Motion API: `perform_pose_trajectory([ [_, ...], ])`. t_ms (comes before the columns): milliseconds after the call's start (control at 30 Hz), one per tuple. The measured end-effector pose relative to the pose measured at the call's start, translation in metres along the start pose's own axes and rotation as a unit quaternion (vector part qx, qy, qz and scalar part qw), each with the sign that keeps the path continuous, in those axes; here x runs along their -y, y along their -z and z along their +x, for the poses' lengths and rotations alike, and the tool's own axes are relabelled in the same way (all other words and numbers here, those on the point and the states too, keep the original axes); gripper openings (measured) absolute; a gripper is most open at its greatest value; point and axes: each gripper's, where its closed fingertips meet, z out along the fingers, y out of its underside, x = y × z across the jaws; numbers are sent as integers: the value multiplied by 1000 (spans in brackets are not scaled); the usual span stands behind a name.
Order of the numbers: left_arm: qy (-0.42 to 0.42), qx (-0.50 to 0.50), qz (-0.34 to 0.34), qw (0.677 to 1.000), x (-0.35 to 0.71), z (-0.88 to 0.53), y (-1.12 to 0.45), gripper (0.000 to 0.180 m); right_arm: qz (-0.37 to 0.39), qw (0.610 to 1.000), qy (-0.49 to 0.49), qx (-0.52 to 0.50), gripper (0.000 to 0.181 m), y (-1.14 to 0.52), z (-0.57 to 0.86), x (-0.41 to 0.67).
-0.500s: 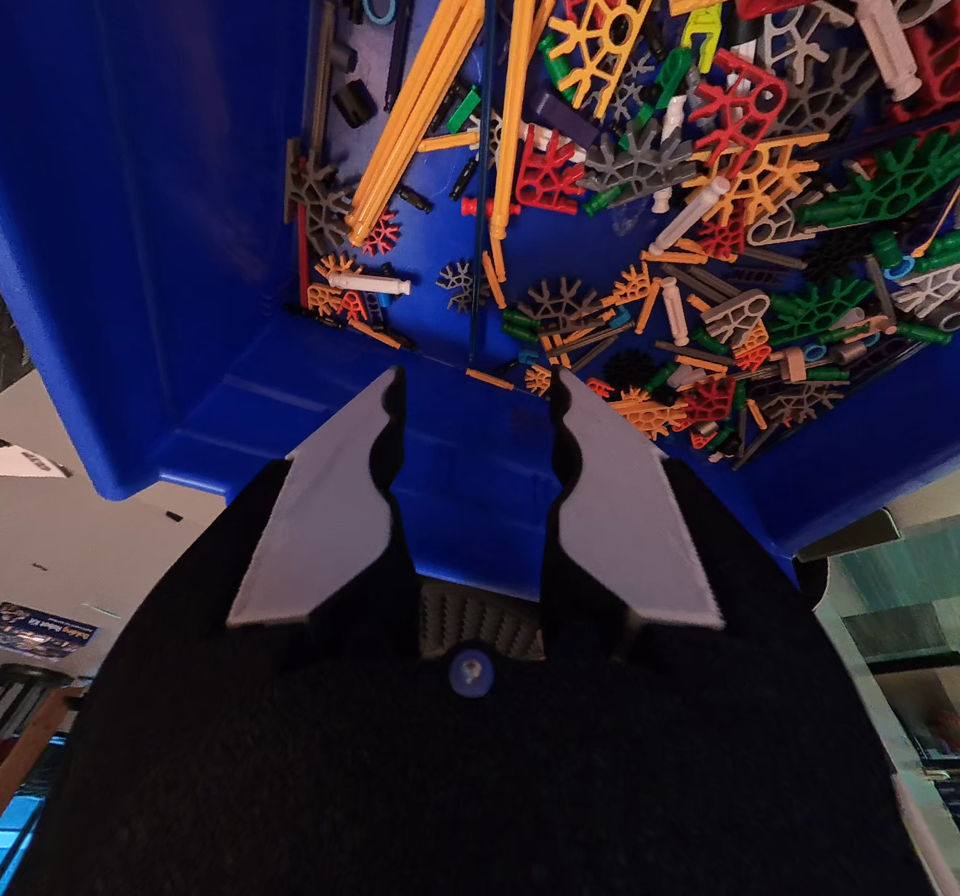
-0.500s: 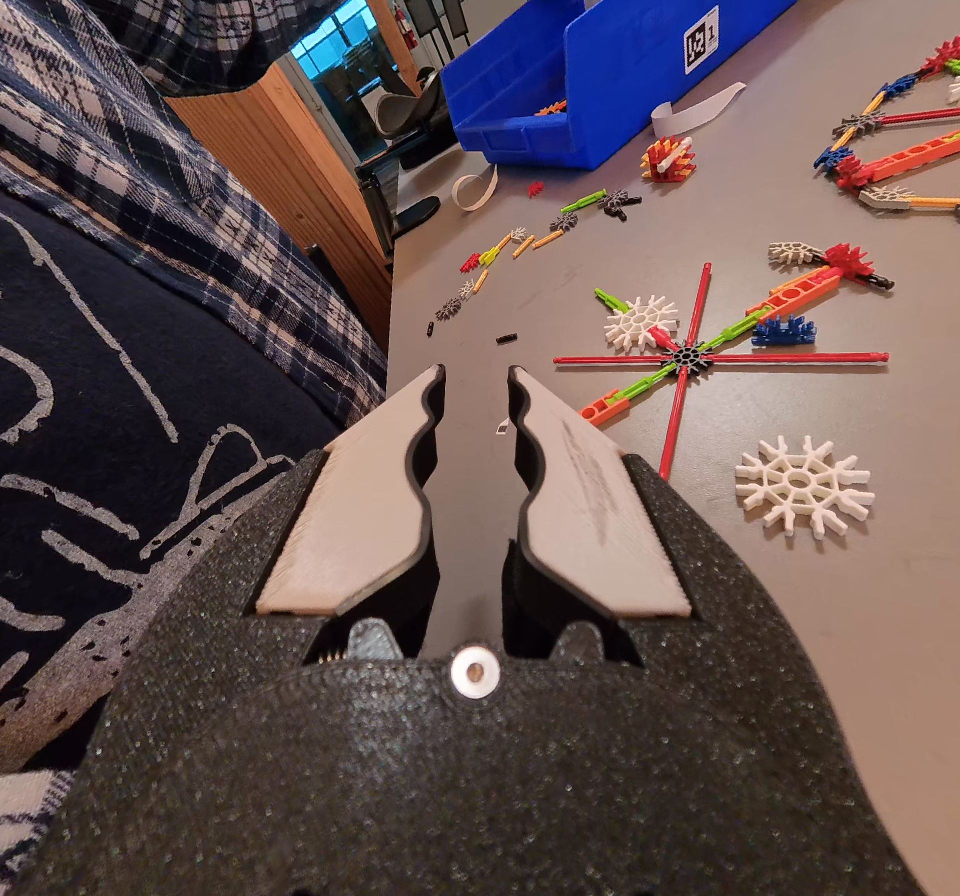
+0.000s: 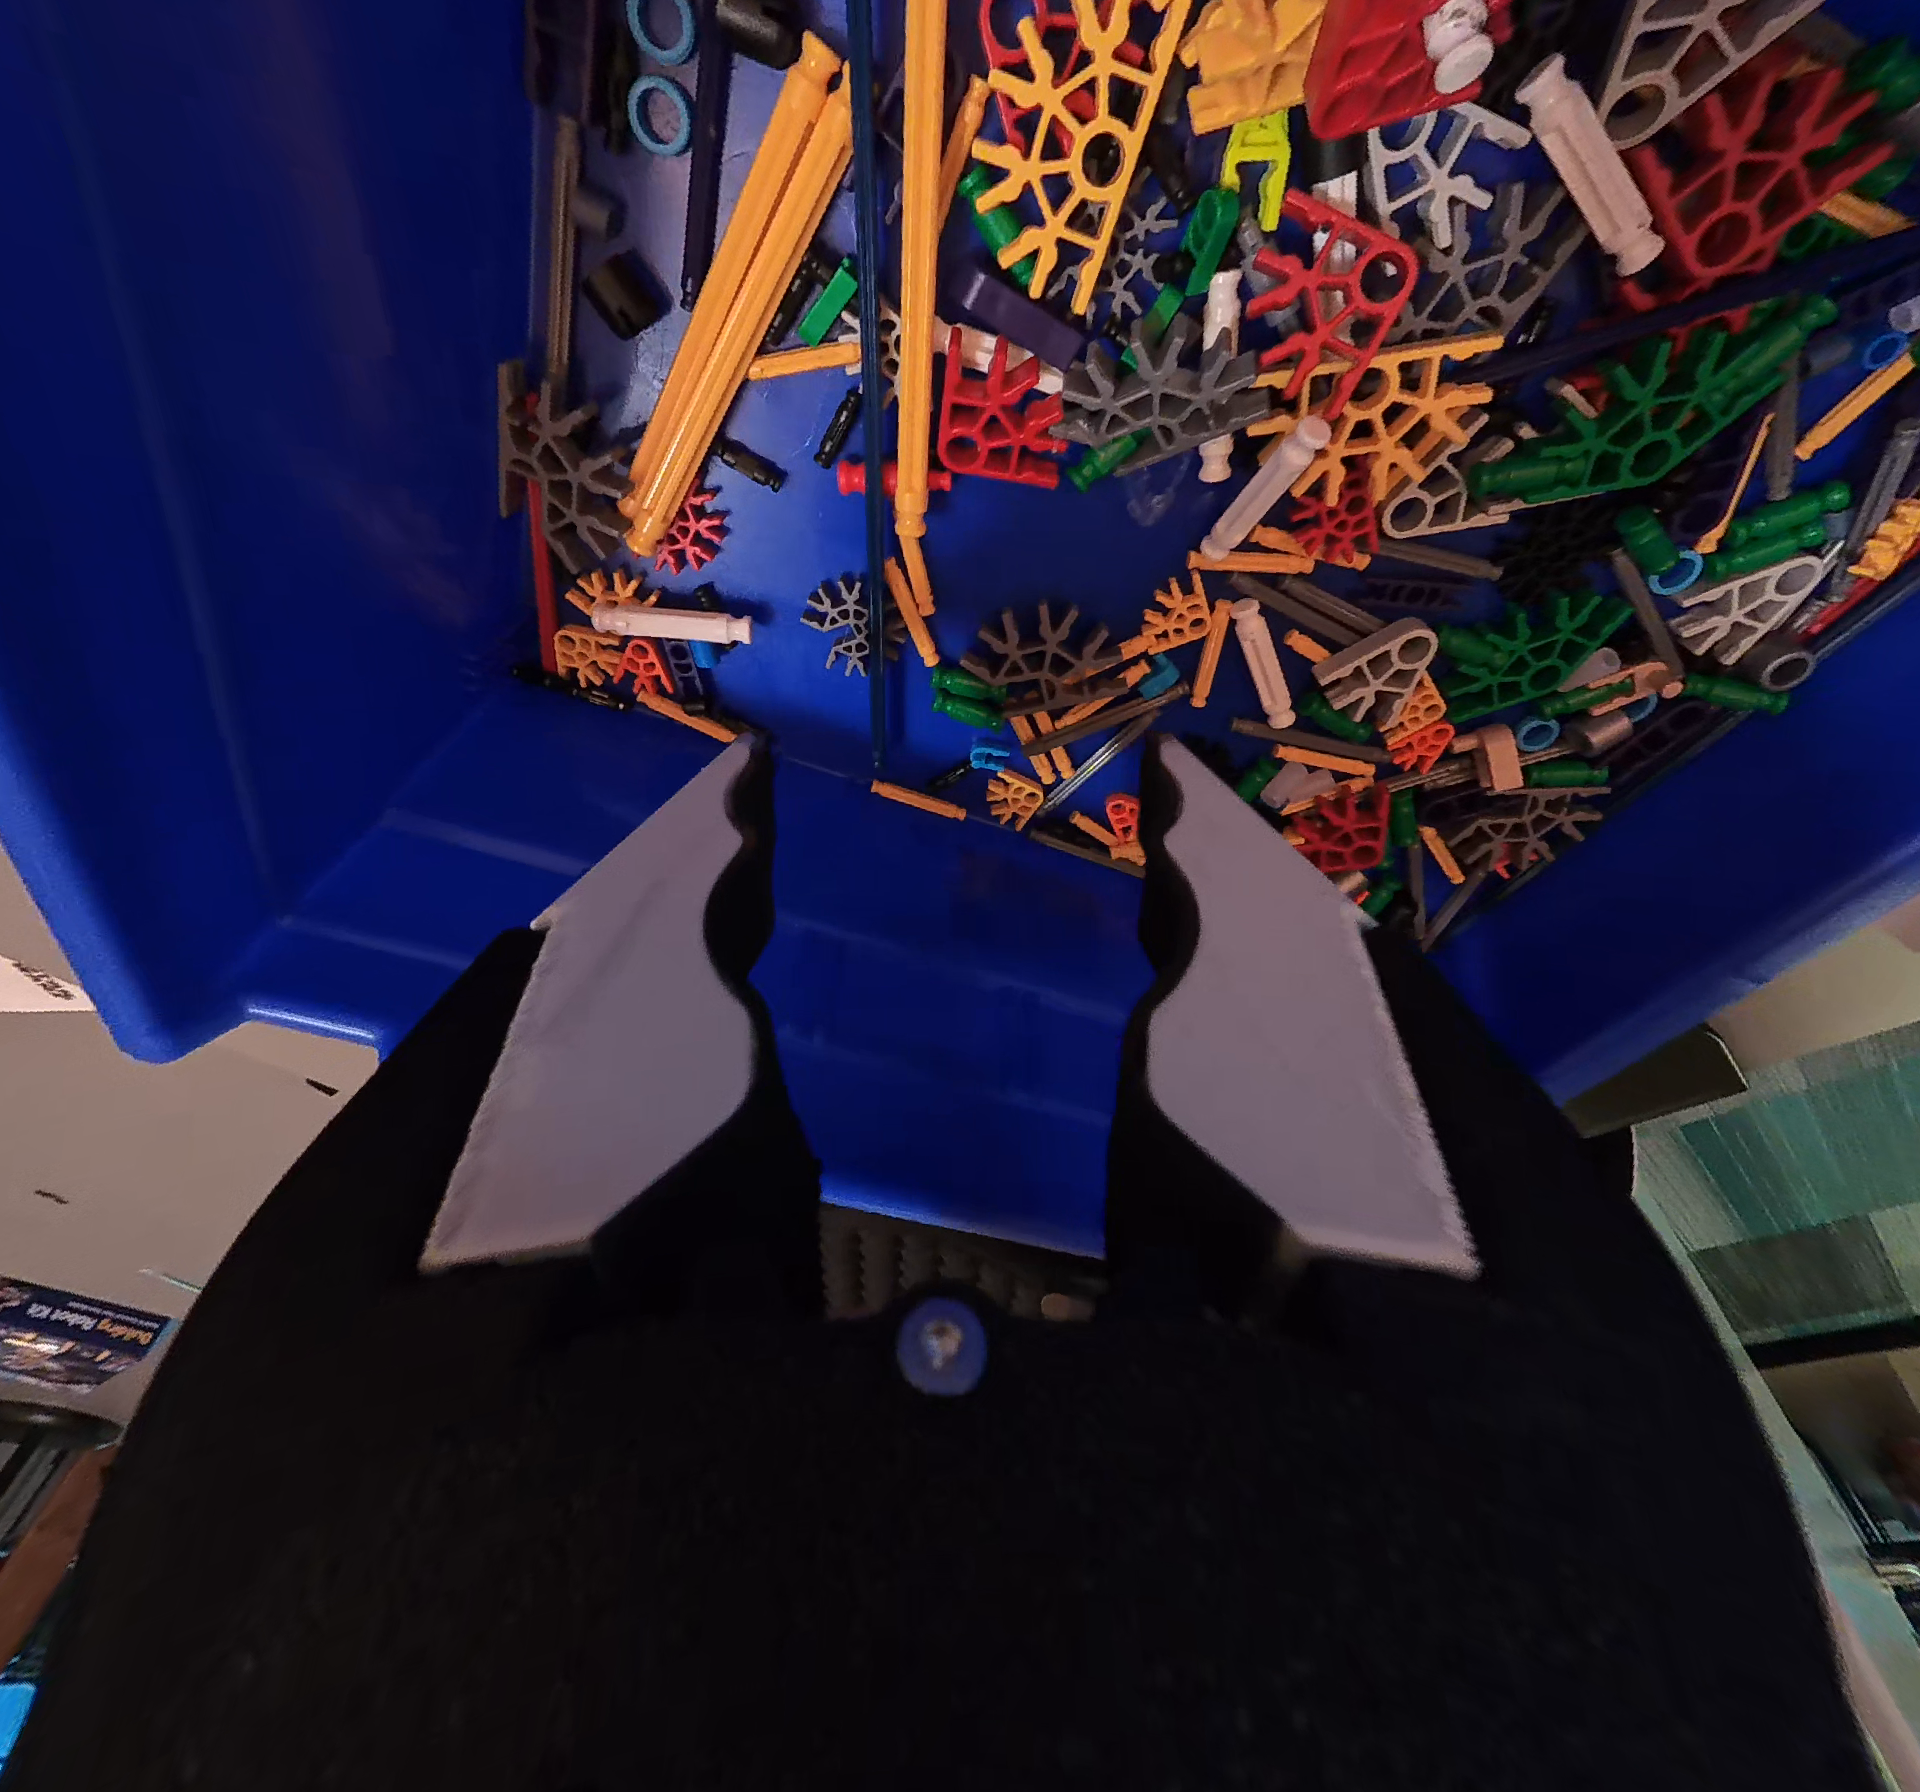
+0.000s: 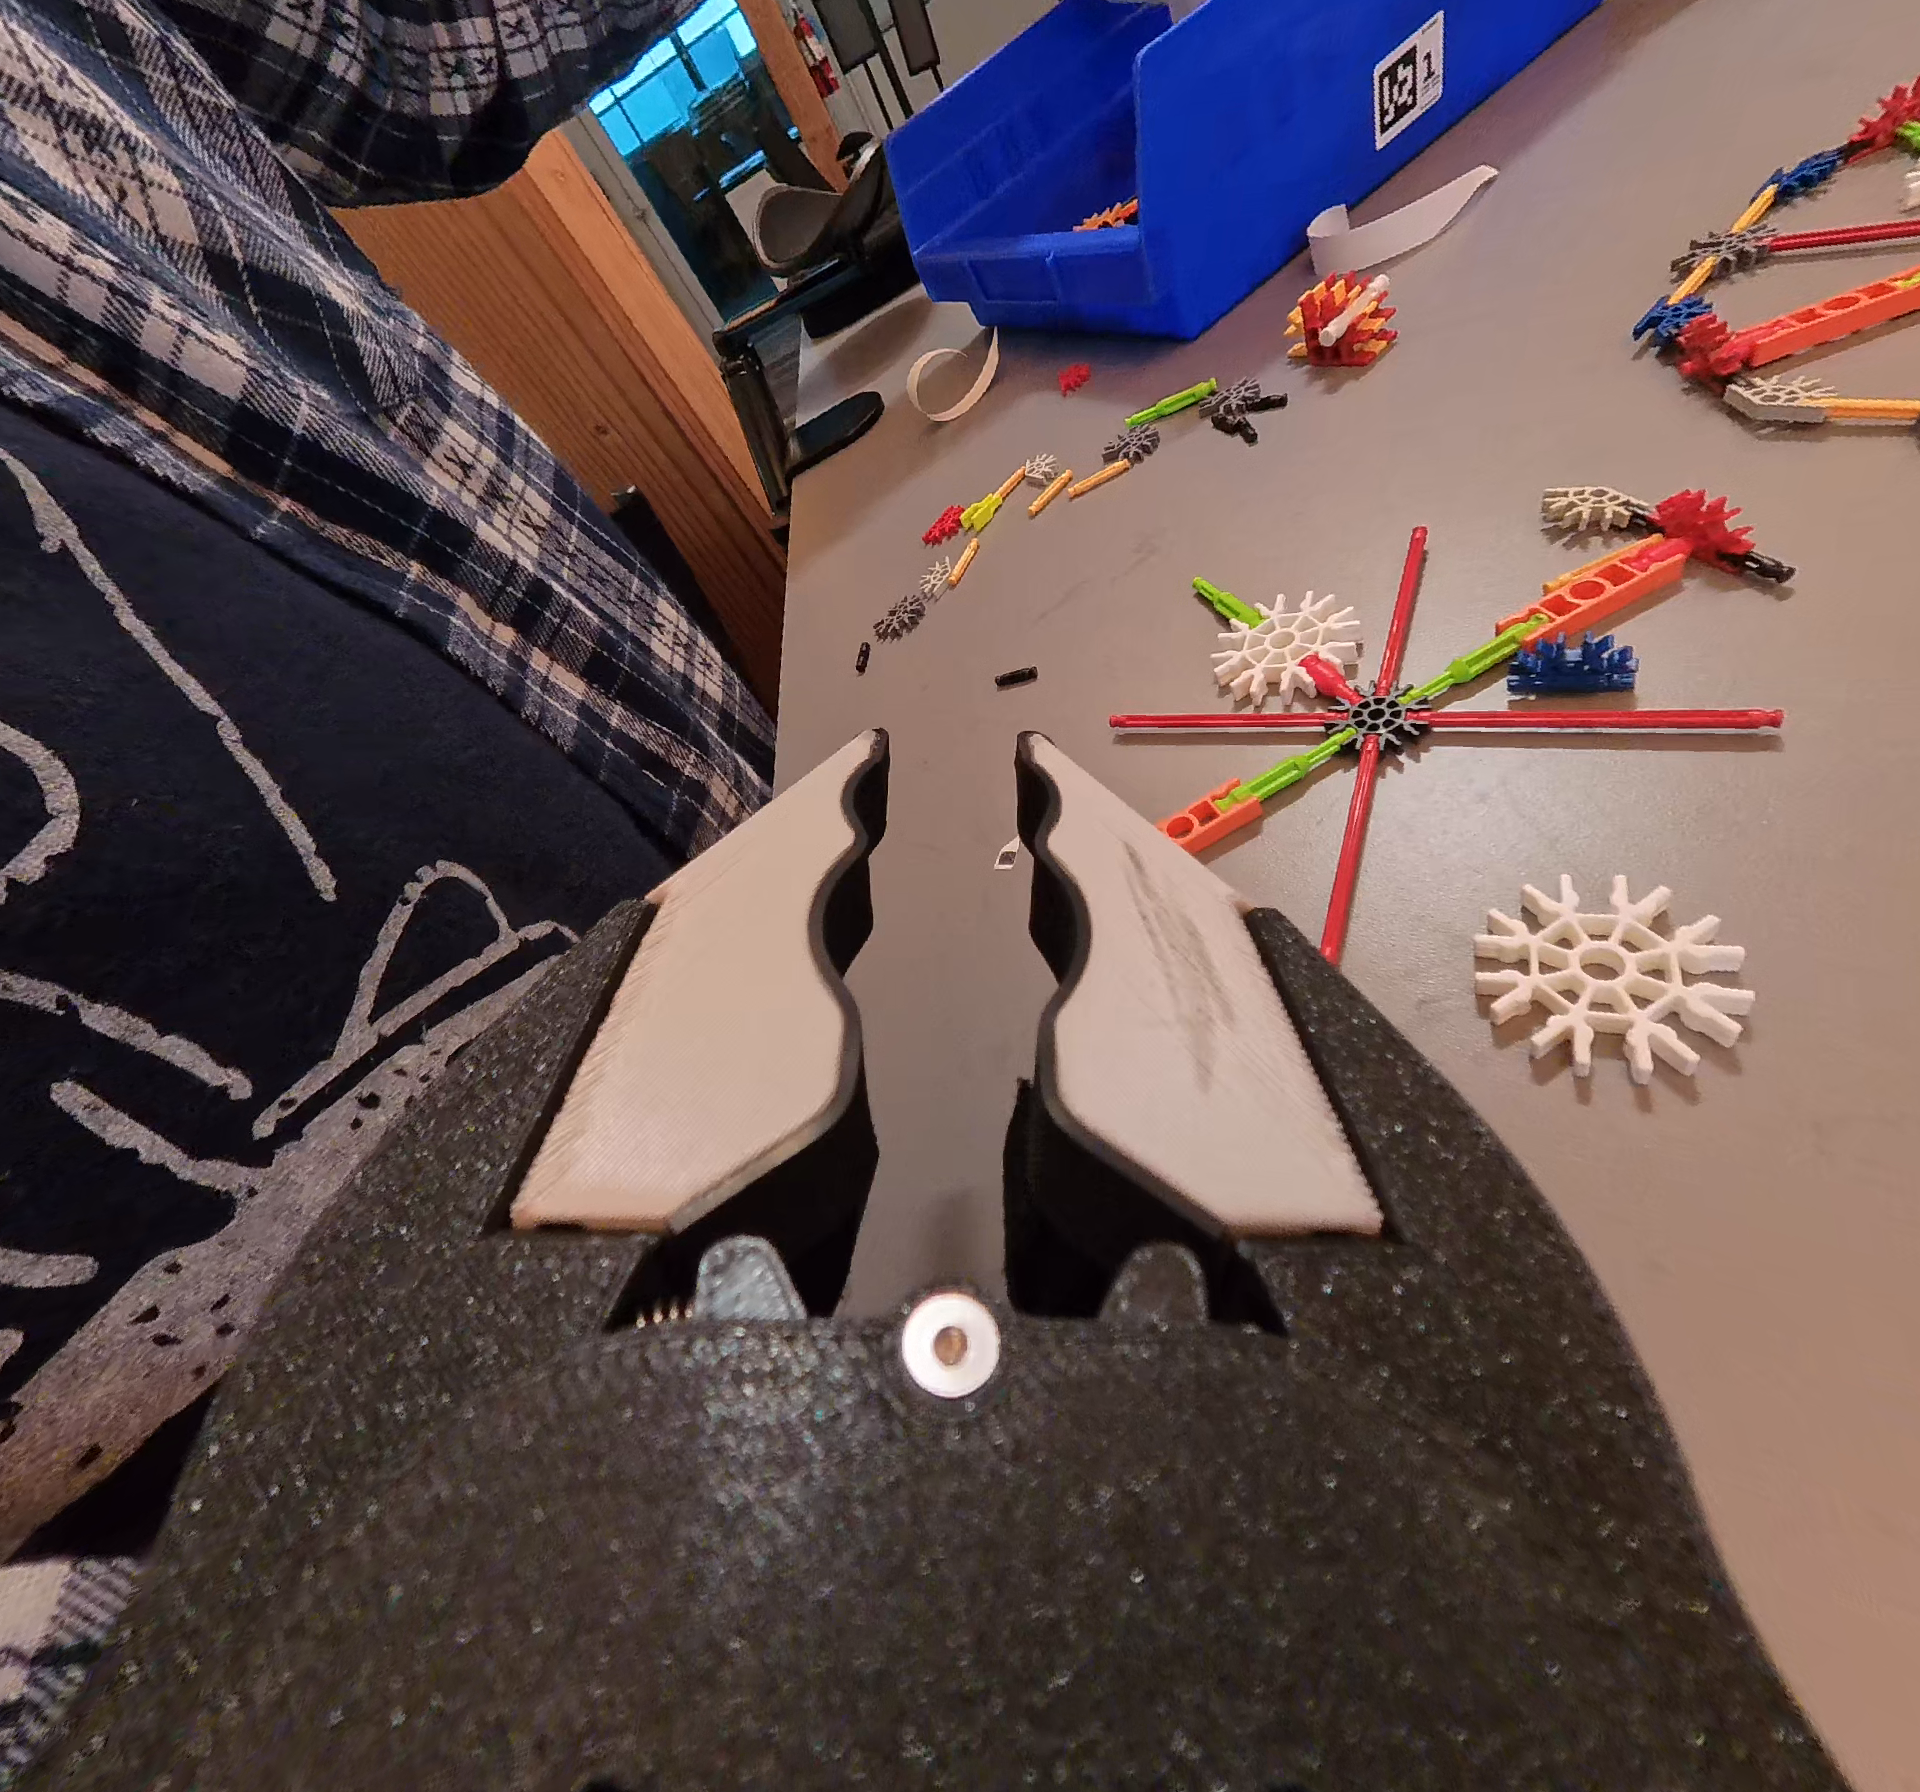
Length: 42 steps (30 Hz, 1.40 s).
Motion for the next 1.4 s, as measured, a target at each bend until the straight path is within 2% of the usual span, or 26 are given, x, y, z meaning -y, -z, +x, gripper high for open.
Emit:
perform_pose_trajectory([
  [933,-3,-7,15,1000,-11,30,10,58,-1,1000,4,12,22,-2,-2,1],
  [1033,-10,1,57,998,5,43,32,59,-3,1000,4,16,22,-2,-2,0],
  [1167,-46,6,159,986,44,92,80,56,-3,1000,3,14,23,-3,-1,0],
  [1267,-88,-10,239,967,84,162,104,48,-6,1000,1,13,23,-4,-1,0],
  [1400,-113,-30,329,937,144,270,98,25,-4,1000,1,12,23,-4,0,0],
])
